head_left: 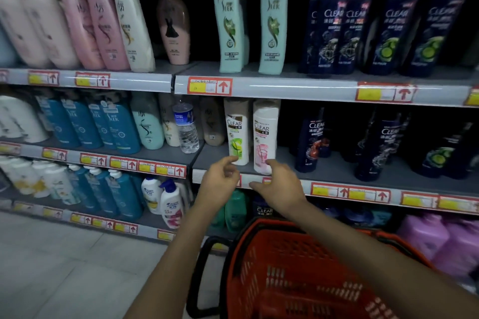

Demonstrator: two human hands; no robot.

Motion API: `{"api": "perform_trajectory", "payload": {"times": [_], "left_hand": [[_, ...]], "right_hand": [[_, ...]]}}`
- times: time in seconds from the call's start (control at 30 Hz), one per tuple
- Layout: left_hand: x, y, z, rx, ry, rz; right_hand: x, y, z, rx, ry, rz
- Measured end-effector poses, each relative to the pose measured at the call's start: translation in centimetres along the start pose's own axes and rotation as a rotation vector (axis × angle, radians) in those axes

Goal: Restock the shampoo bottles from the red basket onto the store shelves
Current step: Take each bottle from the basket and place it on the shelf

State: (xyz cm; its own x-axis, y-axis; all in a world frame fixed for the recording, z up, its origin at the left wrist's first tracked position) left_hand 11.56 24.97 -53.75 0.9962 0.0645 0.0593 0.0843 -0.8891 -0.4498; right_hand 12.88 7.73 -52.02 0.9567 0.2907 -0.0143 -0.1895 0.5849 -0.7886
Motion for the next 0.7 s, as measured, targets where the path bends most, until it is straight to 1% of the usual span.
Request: {"api": "perform_trajectory", "payload": {"times": [0.17,0.23,0.3,0.4,0.47,0.53,0.7], "left_hand": [[-3.7,5.3,-1.8,0.210,-0.027,0.139],[-3.6,6.3,-3.2,0.328,-0.049,0.150],[-3.0,6.4,-4.7,0.371,-0.070,0.103],[-1.4,6.6,-5.9,0.332,-0.117,0.002],[0.4,7.1,-5.9,0.315,-0.128,-0.049],[2.4,7.6,-5.7,0.283,-0.116,-0.091],[6.8,7.7,-4.7,0.200,-0.124,-0.236]], "right_hand": [[-4.9,-4.8,-3.7,-0.077,-0.041,0.097],[-6.5,-6.3,-5.3,-0.084,-0.067,0.114],[-7.8,-7.4,-6.8,-0.055,-0.096,0.117],[-9.3,-8.2,-9.5,0.015,-0.138,0.071],[-9.8,-8.2,-11.5,0.059,-0.156,0.042],[-9.8,-8.1,-12.7,0.046,-0.172,0.039],[-8.8,-8.6,-13.8,0.074,-0.195,0.009]]}}
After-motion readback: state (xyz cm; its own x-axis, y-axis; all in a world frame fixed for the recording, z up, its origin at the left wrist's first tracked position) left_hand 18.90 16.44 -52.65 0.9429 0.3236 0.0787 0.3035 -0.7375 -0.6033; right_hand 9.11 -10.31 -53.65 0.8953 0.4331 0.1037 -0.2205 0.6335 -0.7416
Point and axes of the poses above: each hand's wrist, its own x-axis towards the middle knuckle, its own y-axis out of the palm, z = x × y, the point moved 8 cm from there along x, towards the middle knuckle, and after that the axes turned 11 degrees about z, right-handed, at the moved point
